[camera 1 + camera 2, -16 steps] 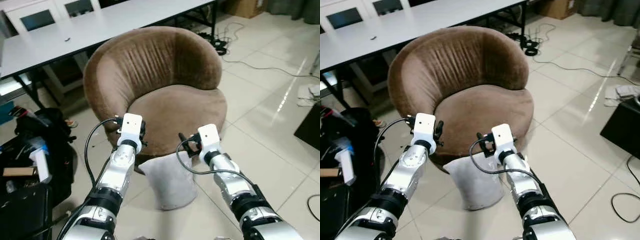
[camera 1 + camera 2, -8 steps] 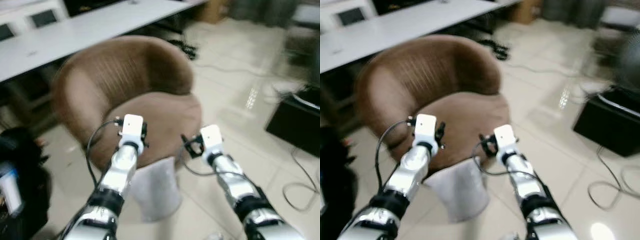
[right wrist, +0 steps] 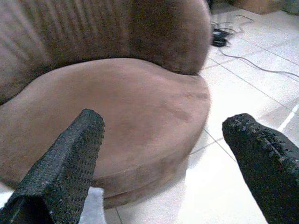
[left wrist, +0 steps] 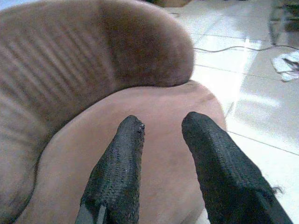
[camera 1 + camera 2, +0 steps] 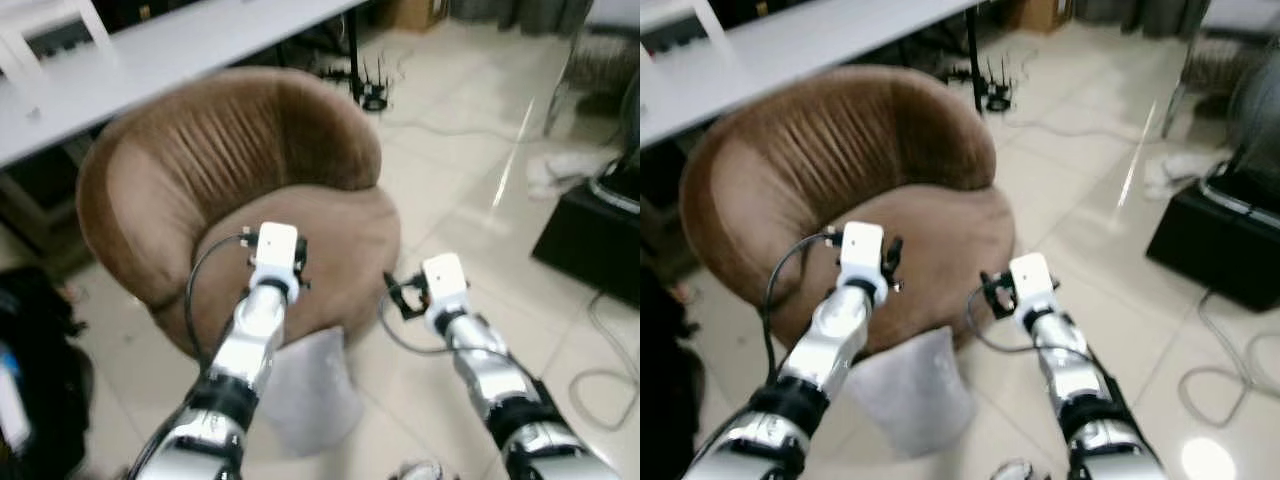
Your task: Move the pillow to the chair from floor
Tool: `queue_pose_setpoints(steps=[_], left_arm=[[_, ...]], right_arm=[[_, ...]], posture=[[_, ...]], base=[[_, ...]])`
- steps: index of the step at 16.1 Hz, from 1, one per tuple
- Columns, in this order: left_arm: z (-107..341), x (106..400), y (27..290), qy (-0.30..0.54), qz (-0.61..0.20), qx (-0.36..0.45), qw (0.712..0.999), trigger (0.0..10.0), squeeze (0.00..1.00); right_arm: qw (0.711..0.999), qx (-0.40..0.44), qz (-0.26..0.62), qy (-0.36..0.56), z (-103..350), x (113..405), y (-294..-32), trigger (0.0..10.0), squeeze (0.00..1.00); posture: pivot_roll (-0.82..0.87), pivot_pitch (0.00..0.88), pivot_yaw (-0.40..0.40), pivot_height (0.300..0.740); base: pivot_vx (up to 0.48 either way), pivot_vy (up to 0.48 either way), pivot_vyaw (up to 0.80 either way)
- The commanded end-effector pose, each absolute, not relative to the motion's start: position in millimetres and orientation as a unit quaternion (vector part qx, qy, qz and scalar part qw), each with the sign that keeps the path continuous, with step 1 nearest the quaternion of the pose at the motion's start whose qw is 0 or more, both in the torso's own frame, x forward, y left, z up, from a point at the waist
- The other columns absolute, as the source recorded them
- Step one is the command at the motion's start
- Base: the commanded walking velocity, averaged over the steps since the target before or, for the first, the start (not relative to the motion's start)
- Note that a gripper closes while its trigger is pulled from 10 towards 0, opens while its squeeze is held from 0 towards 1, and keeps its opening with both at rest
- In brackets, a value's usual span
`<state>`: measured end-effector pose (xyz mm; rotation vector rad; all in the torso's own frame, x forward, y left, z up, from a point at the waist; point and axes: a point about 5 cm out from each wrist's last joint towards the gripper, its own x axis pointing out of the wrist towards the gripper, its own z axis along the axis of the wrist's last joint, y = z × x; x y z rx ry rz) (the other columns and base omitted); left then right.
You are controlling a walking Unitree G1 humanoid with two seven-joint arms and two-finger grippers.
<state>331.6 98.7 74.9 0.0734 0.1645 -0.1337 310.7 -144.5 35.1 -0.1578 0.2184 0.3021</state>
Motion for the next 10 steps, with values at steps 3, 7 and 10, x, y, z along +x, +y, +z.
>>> queue_pose_setpoints(steps=[3, 7, 10], left_arm=[[67.9, 328.8, 116.9, 0.094, -0.040, 0.044, 0.994, 10.0, 0.00], [64.2, 328.3, 117.1, 0.117, -0.035, 0.032, 0.992, 10.0, 0.00], [62.3, 326.9, 117.9, 0.120, -0.041, 0.069, 0.990, 10.0, 0.00]], right_arm=[[0.976, -0.075, 0.172, 0.106, 34.8, 309.7, -129.0, 10.0, 0.00], [0.976, -0.075, 0.176, 0.107, 34.5, 309.1, -128.5, 10.0, 0.00], [0.975, -0.077, 0.182, 0.104, 34.4, 308.0, -128.8, 10.0, 0.00]], posture=[[-0.21, 0.000, 0.132, 0.740], [-0.21, 0.000, 0.129, 0.740], [-0.20, 0.000, 0.125, 0.740]], base=[[0.000, 0.000, 0.00], [0.000, 0.219, 0.00], [0.429, 0.092, 0.00]])
